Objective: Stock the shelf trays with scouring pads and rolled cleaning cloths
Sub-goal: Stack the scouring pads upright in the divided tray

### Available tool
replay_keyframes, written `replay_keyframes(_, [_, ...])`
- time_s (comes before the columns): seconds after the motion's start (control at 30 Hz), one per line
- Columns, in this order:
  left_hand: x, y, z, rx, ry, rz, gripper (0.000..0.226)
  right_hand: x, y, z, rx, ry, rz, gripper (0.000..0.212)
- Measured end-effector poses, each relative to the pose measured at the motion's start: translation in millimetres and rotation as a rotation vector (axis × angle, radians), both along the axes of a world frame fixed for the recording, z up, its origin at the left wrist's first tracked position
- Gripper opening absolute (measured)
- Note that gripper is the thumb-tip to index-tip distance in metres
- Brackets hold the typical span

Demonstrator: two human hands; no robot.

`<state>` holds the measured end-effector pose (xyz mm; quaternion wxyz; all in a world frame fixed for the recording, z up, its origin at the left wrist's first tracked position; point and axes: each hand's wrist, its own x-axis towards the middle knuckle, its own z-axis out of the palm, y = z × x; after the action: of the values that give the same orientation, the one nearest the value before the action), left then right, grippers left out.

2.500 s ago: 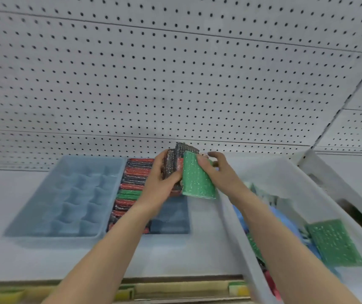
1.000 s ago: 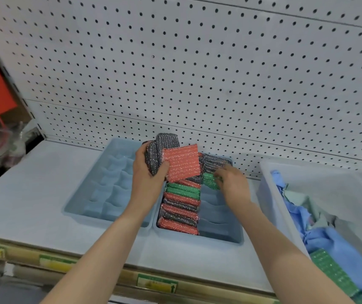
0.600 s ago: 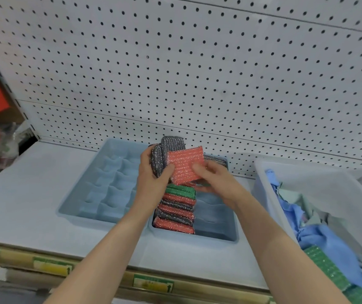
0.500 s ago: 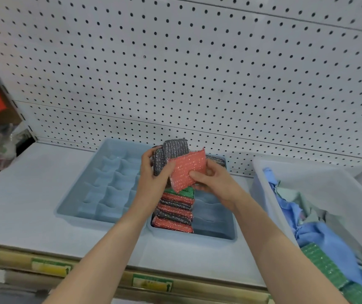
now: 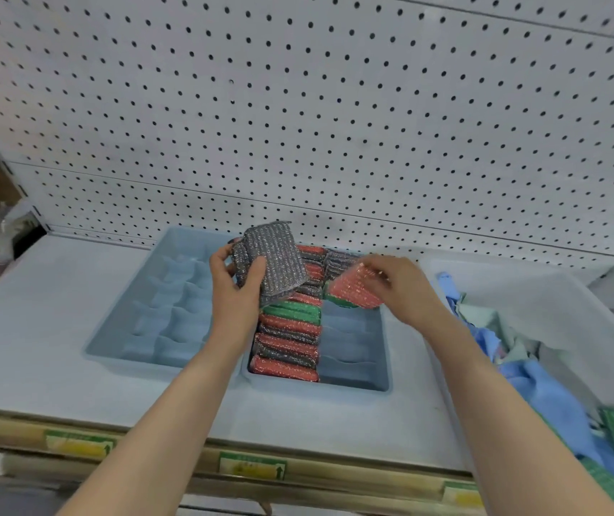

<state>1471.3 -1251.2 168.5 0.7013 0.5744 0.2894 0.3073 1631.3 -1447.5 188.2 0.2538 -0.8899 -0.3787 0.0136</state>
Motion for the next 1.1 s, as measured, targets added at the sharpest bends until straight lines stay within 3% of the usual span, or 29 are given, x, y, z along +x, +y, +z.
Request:
replay_keyframes(0.07, [-2, -1, 2, 0.013, 0.003, -0.002, 0.04, -7, 12, -11, -0.182, -0.153, 0.019, 0.032])
replay_keyframes(0.2, [-7, -1, 4, 0.033, 0.016, -0.003, 0.04, -19, 29, -48, -0.403, -0.251, 0.066, 0.042])
replay_keyframes(0.33, [-14, 0, 4, 0.076, 0.017, -0.027, 0.04, -23, 31, -68, -0.277, -0.285, -0.021, 0.051])
replay_keyframes(0.43, [-15, -1, 3, 0.085, 0.023, -0.066, 0.041, -24, 33, -65, -0.085, -0.218, -0.079, 0.033])
replay_keyframes(0.53, [-13, -2, -1, 0.102, 0.059, -0.097, 0.042, -37, 42, -37, 0.258, 0.127, -0.138, 0.021])
replay_keyframes(0.67, [-8, -11, -3, 0.165, 0.069, -0.17, 0.039, -45, 52, -13, 0.381, 0.621, -0.057, 0.029])
replay_keyframes(0.77, [-6, -17, 0, 0.178, 0.06, -0.208, 0.035, -47, 49, -10, 0.497, 0.817, -0.082, 0.04])
replay_keyframes(0.9, [-8, -19, -1, 0.191, 0.072, -0.249, 0.032, -46, 35, -9, 0.629, 0.936, -0.087, 0.023])
replay_keyframes(0.97, [-9, -18, -3, 0.178, 0.084, -0.236, 0.031, -41, 24, -9, 0.602, 0.803, -0.139, 0.02])
replay_keyframes(1.0, [-10, -17, -4, 0.162, 0.086, -0.22, 0.031, -38, 16, -8, 0.532, 0.647, -0.177, 0.02])
replay_keyframes(1.1, [-12, -10, -7, 0.102, 0.083, -0.182, 0.031, -27, -6, -8, 0.134, 0.113, -0.218, 0.028])
